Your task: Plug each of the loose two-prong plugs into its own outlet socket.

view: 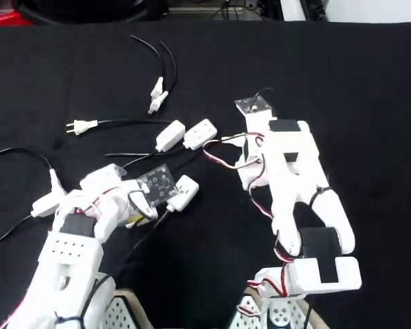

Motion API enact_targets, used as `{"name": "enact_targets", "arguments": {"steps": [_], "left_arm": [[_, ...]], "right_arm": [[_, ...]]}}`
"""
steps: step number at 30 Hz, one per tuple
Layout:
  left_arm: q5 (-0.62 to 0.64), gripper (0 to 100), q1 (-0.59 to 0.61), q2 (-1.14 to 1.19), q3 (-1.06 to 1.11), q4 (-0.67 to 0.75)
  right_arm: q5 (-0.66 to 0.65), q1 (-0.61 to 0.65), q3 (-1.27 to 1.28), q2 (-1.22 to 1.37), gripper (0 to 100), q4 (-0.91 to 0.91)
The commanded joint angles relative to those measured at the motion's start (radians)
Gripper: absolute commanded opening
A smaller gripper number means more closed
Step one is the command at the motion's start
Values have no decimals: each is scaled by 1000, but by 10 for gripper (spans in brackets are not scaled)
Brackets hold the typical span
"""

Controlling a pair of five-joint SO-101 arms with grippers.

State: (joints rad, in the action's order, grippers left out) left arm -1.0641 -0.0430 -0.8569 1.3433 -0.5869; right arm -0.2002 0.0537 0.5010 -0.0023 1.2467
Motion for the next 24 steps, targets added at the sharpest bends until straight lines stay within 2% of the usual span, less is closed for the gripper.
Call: {"name": "enact_targets", "arguments": {"steps": [1, 9, 17, 20, 24], "left_arm": [[-14, 340, 13, 124, -41, -11], [-12, 339, -85, 172, -114, -328], [15, 339, -93, 163, -105, -345], [81, 339, -79, 103, -143, -350], [95, 339, -81, -25, -165, -402]], "right_arm": [[8, -12, -45, -4, 106, 5], [6, -12, -45, -4, 106, 3], [6, -12, -45, -4, 106, 2], [6, -12, -45, -2, 106, 2], [6, -12, -45, -2, 106, 2]]}}
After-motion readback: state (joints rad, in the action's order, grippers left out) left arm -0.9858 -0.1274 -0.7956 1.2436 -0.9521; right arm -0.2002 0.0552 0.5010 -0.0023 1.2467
